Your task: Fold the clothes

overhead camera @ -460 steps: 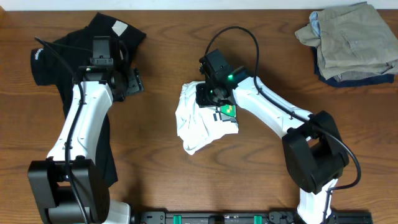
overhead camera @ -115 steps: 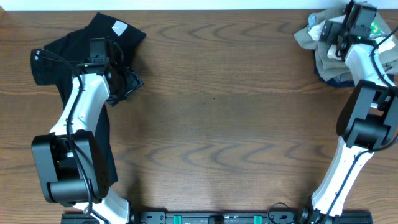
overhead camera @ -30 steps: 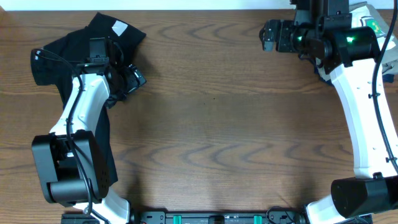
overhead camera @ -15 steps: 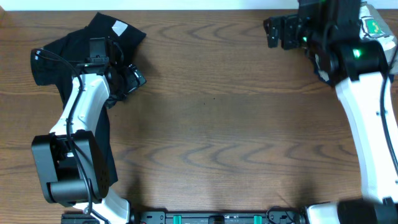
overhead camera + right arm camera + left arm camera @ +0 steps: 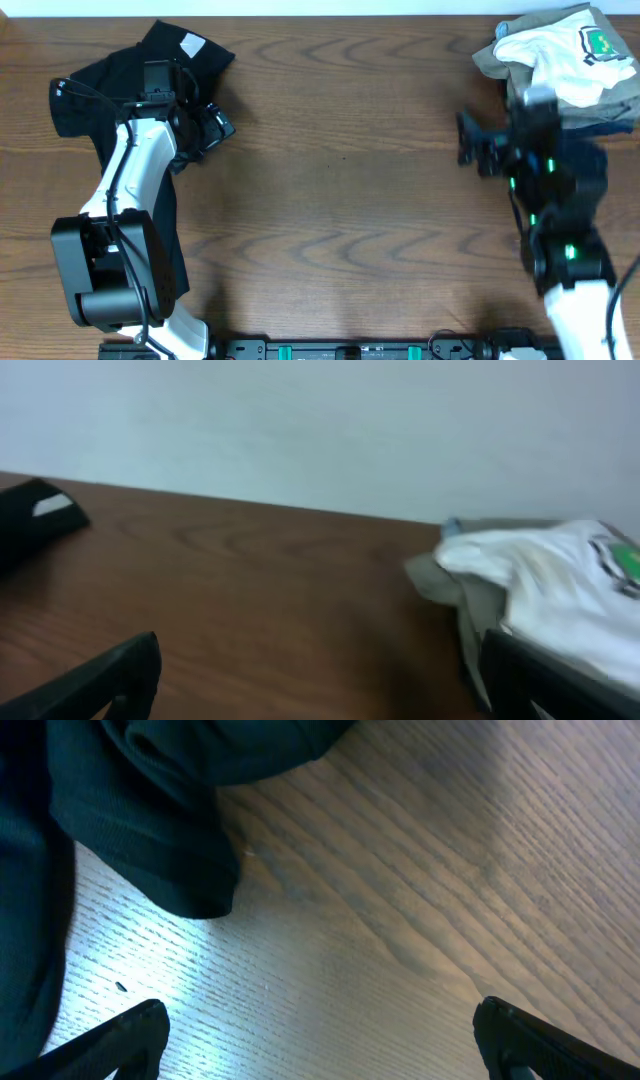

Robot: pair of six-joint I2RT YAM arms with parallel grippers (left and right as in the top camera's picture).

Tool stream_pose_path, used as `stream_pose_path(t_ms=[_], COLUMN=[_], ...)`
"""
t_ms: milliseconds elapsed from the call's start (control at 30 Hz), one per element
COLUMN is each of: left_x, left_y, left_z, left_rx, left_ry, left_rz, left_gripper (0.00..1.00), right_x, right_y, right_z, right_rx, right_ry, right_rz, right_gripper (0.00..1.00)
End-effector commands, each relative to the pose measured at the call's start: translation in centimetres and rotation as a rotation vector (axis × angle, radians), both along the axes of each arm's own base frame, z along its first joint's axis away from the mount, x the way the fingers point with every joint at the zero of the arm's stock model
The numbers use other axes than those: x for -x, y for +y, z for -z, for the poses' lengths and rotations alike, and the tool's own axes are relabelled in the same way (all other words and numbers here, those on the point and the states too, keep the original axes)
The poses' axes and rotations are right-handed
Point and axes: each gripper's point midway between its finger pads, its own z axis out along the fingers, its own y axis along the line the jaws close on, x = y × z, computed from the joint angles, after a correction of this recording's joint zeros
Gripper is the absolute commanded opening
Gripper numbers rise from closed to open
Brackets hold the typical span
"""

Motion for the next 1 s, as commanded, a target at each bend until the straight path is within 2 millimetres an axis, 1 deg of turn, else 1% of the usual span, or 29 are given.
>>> stream_pose_path(t_ms=[0, 67, 167, 300, 367, 467, 700, 967], left_x=[-0.6, -0.6, -0.6, -0.6, -0.6, -0.6, -0.6, -0.6], left_y=[0.3, 0.3, 0.3, 0.3, 0.3, 0.3, 0.3, 0.3], left_z=[-0.4, -0.4, -0.4, -0.4, -0.4, -0.4, -0.4, -0.4], left_rx=[-0.008, -0.008, -0.008, -0.008, -0.008, -0.008, -0.008, -0.008], left_ry=[-0.013, -0.013, -0.013, -0.013, -0.013, -0.013, -0.013, -0.013], left_rz=[0.0, 0.0, 0.0, 0.0, 0.0, 0.0, 0.0, 0.0], left_gripper=[0.98, 0.98, 0.98, 0.98, 0.98, 0.98, 0.98, 0.98], right_x=[2.5, 4.0, 5.6, 6.9, 7.2, 7.7, 8.2, 8.8], right_y=[-1.4, -2.2, -2.9, -3.1, -3.2, -3.7, -3.6, -3.5], right_z=[1.5, 2.9, 5.1, 8.1, 9.0, 9.9, 11.0, 11.9], right_rx=[0.013, 0.014, 0.016, 0.018, 0.021, 0.025, 0.026, 0.025], right_ry=[-0.051, -0.091, -0.131, -0.137, -0.148, -0.165, -0.195, -0.159], right_rz=[0.035, 0.063, 0.091, 0.103, 0.113, 0.14, 0.139, 0.136], right_gripper=[0.99, 0.99, 0.99, 0.99, 0.99, 0.99, 0.99, 0.99])
